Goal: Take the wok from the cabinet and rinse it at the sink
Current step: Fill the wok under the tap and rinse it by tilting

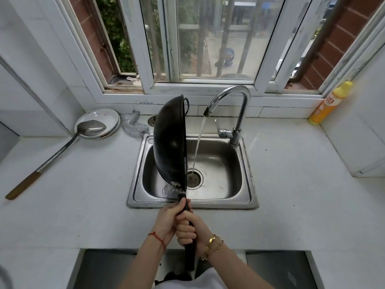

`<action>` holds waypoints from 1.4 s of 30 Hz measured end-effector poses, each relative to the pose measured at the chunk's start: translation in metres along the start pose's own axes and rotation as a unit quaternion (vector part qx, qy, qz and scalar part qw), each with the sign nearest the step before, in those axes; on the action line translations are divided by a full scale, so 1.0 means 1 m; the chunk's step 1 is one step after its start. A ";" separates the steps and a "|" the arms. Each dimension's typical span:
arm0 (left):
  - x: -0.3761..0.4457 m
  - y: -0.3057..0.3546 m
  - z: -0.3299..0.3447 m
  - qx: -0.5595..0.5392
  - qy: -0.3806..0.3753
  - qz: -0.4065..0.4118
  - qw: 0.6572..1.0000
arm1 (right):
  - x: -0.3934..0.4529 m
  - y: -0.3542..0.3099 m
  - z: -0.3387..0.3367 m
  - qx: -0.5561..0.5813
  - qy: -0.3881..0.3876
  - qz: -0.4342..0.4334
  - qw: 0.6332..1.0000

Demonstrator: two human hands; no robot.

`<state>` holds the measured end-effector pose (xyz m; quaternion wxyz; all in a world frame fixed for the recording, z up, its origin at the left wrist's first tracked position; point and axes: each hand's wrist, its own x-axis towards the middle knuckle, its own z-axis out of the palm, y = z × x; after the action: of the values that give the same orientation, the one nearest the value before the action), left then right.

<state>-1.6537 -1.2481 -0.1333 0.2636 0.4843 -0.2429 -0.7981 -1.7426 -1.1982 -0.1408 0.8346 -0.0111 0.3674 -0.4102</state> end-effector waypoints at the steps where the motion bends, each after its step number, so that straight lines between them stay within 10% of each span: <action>1: 0.000 0.000 -0.001 0.021 0.010 0.013 1.000 | -0.002 0.000 0.001 -0.010 0.008 0.000 1.000; 6: -0.001 -0.008 0.001 0.039 0.042 0.035 0.998 | -0.013 0.008 0.008 -0.165 0.203 -0.028 0.965; 11: -0.003 -0.013 0.008 0.053 0.045 0.055 0.996 | -0.008 0.027 0.014 -0.287 0.398 -0.167 0.855; 42: 0.010 -0.025 0.031 0.271 0.136 0.126 0.944 | -0.027 -0.004 -0.031 -0.217 0.232 -0.063 0.946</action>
<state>-1.6898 -1.2314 -0.1431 0.2510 0.6069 -0.4711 -0.5888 -1.7748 -1.1734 -0.1463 0.6766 -0.1191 0.6292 -0.3634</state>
